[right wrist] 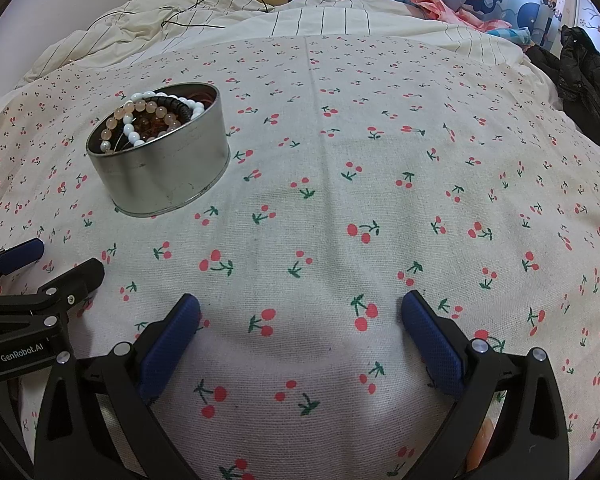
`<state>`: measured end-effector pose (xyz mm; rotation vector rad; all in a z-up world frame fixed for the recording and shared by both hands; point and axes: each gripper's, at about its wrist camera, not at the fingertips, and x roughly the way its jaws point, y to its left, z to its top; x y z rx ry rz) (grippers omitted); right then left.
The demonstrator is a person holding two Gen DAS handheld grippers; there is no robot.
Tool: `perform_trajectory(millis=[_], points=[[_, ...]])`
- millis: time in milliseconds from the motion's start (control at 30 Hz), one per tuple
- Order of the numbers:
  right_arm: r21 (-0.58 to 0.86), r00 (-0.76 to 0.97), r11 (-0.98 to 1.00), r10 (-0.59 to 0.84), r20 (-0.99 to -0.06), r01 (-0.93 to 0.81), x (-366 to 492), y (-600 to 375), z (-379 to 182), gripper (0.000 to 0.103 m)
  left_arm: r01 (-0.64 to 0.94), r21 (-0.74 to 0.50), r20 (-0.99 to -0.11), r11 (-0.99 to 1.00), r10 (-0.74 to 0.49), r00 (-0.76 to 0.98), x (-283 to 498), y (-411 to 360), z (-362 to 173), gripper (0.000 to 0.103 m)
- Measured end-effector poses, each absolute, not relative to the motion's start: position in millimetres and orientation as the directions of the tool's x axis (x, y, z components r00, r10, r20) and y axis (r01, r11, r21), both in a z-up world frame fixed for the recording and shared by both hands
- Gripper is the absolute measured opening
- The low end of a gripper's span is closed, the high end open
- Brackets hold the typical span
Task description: Organize jewelry
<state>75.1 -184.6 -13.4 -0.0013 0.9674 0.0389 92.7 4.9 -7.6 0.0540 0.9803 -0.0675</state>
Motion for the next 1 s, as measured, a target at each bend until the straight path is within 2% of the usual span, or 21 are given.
perform_trajectory(millis=[833,1000], points=[[0.016,0.567,0.999,0.032,-0.823,-0.033,75.3,-184.6,-13.4,0.096,0.092,0.011,-0.829,0.996,-0.042,0.558,94.3,5.2,-8.7,0.096],[0.016,0.567,0.999,0.032,-0.823,-0.034,75.3,-184.6,-13.4,0.096,0.122,0.052,-0.816,0.991,-0.028,0.578,93.2,0.7,-7.2,0.096]])
